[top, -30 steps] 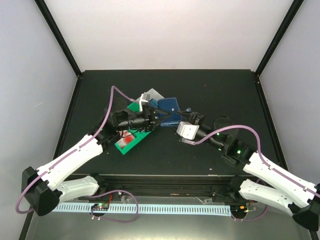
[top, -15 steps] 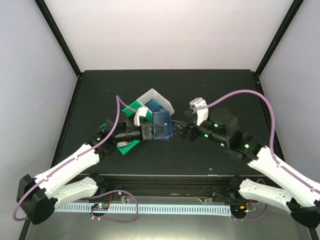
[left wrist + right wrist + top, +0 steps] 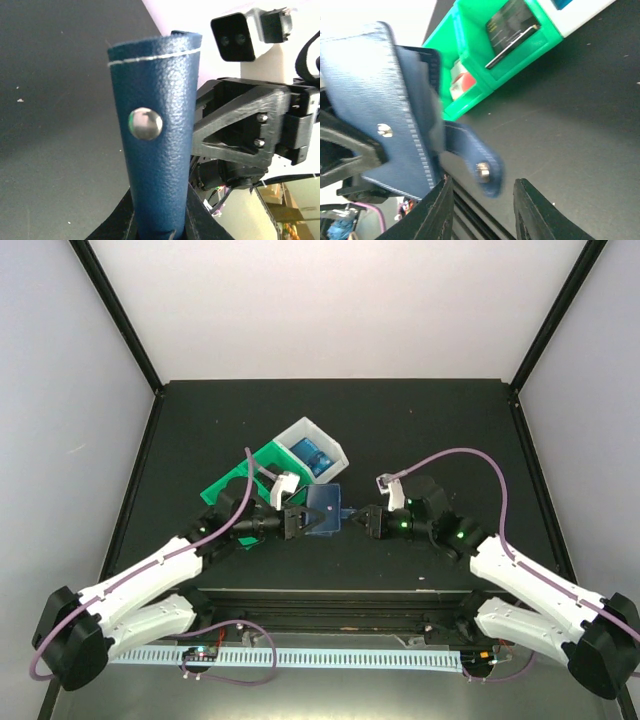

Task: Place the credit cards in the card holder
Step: Turn over the card holder at the center of the board.

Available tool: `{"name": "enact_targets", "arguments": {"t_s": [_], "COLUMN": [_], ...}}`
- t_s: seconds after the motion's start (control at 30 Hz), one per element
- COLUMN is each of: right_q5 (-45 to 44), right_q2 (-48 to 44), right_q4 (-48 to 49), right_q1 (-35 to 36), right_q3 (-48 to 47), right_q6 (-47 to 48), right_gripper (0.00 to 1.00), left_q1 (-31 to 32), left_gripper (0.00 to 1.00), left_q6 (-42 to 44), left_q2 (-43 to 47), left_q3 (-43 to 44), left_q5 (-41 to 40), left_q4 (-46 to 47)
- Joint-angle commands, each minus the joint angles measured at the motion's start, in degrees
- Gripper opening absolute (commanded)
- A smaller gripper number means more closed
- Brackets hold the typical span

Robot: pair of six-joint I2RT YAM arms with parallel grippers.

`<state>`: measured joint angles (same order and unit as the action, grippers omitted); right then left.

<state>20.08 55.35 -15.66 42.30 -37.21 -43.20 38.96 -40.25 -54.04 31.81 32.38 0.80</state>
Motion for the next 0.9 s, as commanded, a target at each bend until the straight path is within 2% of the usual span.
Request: {"name": "enact_targets", "arguments": {"t_s": [0.0,0.17,0.43,0.47,0.53,0.6,0.67,0.87], "right_q5": [5.09,1.94,0.30,-0.21,-1.36,-2.49,-2.84,-3.16], "right_q2": [-1.06,-0.36,0.99,1.11,1.61,2.55,3.75,8.93], "right_q4": [8.62,9.23,10.70,10.66,10.13,8.08,6.81,5.02], "right_q1": [-1.03,-1.79,-1.87,-1.84,-1.79,-1.84,-1.86,-1.79], "right_q3": [2.58,4.16,5.22,5.44,6.01,6.01,6.09,6.41], "right_q6": [-4.25,-3.52,-1.74,-1.48,-0.78,0.49,1.55,3.82], "right_gripper": [0.36,0.31,0.01,0.01,0.01,0.01,0.01,0.01], "left_q1": [0.06,0.09,0.24,0.29,0.61,1.28,1.53,2.82], "left_gripper": [0.02,0.01,0.02,0.07,0.26,0.33,0.36,0.35], "left_q6": [0.52,-0.30,-1.93,-2.09,-1.88,-1.59,-1.80,-2.17], "left_q2": [-2.83,-4.55,-6.85,-7.40,-8.70,-10.31,-12.65,-23.26], "left_q3": [-0.09,-0.20,-1.33,-1.66,-2.23,-3.05,-4.02,-5.66], "left_q5": [2.40,3.77,5.13,4.96,3.82,1.57,0.23,-1.44], "left_q4": [5.83,7.54,7.80,7.87,8.03,7.91,9.15,15.60]}}
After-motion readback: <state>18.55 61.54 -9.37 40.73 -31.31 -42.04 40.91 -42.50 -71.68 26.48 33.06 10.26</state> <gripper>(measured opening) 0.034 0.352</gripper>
